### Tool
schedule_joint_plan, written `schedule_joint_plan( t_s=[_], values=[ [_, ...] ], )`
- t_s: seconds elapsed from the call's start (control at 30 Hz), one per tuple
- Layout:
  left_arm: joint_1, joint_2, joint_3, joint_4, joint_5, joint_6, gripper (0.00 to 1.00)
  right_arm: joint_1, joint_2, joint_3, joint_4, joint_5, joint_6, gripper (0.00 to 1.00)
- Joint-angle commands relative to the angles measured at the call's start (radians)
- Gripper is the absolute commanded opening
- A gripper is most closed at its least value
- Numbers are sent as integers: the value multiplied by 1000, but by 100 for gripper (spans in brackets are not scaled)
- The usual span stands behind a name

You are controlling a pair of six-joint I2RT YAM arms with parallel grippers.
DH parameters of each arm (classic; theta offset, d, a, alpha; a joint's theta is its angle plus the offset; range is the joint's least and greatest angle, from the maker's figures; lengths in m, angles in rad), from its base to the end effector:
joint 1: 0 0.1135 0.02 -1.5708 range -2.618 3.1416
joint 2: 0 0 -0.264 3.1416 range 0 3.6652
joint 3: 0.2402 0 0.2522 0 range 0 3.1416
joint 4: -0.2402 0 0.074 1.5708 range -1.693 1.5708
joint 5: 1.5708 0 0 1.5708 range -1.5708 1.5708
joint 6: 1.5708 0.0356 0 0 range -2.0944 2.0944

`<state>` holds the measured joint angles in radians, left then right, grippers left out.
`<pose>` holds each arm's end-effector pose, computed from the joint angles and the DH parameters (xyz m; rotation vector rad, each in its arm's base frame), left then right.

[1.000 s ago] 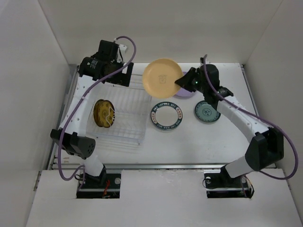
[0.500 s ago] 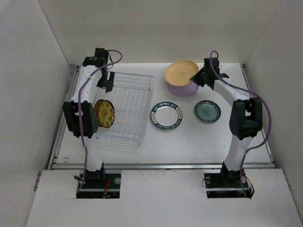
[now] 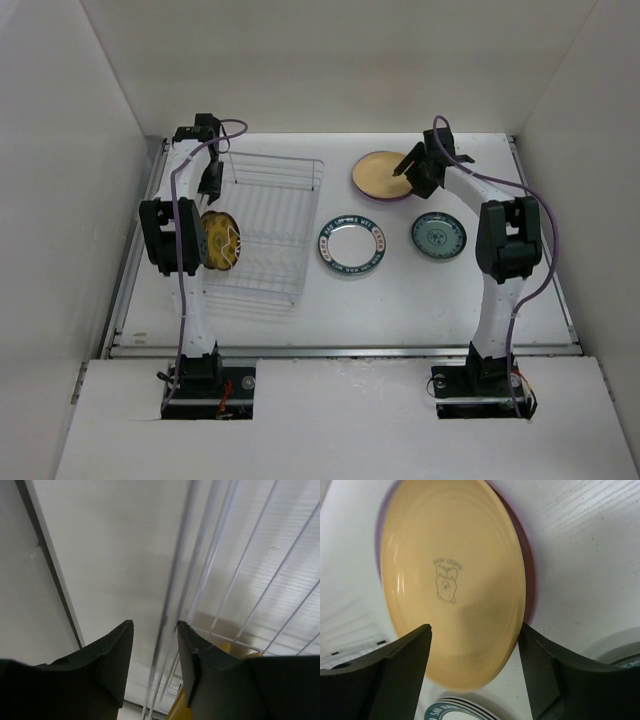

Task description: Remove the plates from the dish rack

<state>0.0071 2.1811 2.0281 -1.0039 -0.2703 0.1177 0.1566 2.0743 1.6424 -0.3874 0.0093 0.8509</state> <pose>0.4660 0.0128 0.2526 0.0728 2.7182 0.4045 0.4641 0.0729 0.2166 0.8346 2.2936 0.4548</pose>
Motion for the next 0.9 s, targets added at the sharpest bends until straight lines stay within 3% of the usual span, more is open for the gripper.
schedule_joint_plan(
  t_s=[0.0,0.07,0.17,0.47,0.87],
  values=[
    [5,-4,20,-16,14,-12,35,-6,12,50,-60,-3,-55,76],
    [33,-4,20,-27,70,-42,16,-6,1,50,-71,6,-79,79],
    [74,-4,11,-54,138,-93,0,-6,-25,50,-82,26,-122,81],
    [87,-14,-11,-75,244,-147,0,-6,-71,94,-168,37,-217,83],
    [125,-67,-78,-75,289,-202,0,12,-272,-32,-101,0,-236,83]
  ],
)
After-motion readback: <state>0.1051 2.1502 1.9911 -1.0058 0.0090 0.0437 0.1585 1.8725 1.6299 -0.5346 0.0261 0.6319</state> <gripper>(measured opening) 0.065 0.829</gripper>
